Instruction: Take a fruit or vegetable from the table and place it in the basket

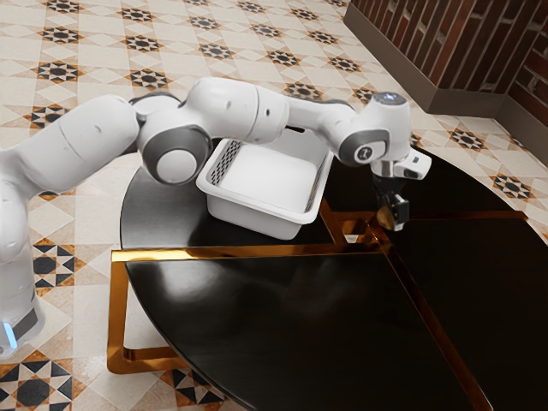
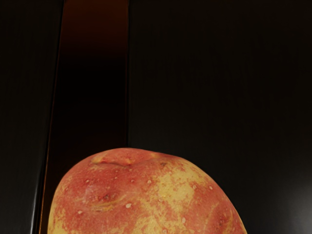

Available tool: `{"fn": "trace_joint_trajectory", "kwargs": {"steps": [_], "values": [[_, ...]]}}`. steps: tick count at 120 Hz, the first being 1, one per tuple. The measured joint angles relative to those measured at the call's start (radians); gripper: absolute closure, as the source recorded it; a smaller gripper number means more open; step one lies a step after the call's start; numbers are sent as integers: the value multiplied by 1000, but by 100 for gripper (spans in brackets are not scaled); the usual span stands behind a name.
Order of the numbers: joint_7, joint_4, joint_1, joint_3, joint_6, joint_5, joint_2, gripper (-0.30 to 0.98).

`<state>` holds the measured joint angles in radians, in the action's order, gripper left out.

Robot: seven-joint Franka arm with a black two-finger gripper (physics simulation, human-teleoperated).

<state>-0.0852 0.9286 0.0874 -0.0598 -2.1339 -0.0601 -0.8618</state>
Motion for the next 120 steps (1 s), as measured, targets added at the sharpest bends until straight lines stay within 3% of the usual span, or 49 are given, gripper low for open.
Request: {"fn": "trace_joint_trajectory", "kwargs": {"steps": [14, 73, 120], "values": [[2, 0, 0, 0, -19, 0, -3, 1], [18, 1, -1, 0, -40, 8, -10, 38], [34, 0, -2, 10, -17, 18, 61, 37]]}}
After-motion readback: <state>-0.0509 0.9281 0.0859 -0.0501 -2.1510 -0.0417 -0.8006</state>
